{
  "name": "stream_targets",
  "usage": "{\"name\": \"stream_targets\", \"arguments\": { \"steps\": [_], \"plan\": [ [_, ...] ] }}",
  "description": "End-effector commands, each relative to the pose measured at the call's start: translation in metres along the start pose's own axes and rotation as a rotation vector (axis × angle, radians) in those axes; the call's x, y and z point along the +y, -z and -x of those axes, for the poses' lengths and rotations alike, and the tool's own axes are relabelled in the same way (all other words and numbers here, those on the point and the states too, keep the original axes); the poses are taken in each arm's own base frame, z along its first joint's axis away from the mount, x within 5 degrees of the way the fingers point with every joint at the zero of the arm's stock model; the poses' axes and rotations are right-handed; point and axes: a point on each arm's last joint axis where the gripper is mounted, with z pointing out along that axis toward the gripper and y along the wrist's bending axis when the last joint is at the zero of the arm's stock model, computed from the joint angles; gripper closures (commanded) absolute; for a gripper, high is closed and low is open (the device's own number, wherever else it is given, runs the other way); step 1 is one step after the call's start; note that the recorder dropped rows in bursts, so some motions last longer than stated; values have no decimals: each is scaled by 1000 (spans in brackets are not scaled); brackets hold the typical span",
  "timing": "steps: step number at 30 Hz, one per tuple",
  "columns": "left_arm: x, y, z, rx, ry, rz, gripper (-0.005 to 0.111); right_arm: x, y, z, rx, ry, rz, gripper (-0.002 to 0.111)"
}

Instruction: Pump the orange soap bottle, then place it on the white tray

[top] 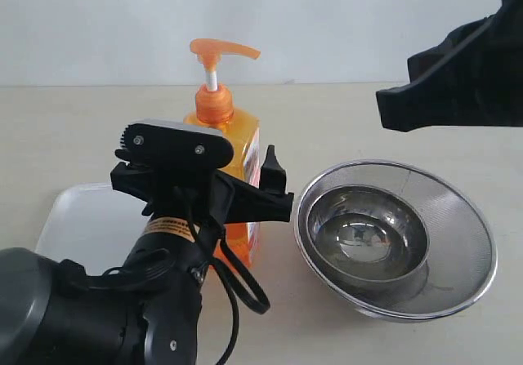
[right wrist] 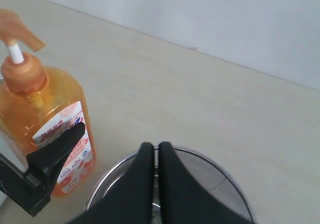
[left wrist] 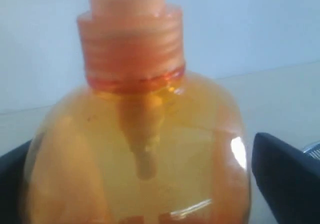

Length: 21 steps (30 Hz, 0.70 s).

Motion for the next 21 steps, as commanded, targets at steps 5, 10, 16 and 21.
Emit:
{"name": "stream_targets", "arguments": {
  "steps": [5, 10, 16, 21],
  "plan": [
    [0, -6, -25, 7, 49, 14, 10, -1, 1, 0, 1, 8, 2, 108],
    [-7, -7, -32, -1, 12, -54, 10, 0, 1, 0, -3, 13, 8, 108],
    [-7, -7, -31, -4, -12, -59, 10, 0, 1, 0, -6, 21, 11, 108],
    [-3, -9, -32, 4, -6, -30, 10, 0, 1, 0, -8, 21, 13, 108]
  ]
}}
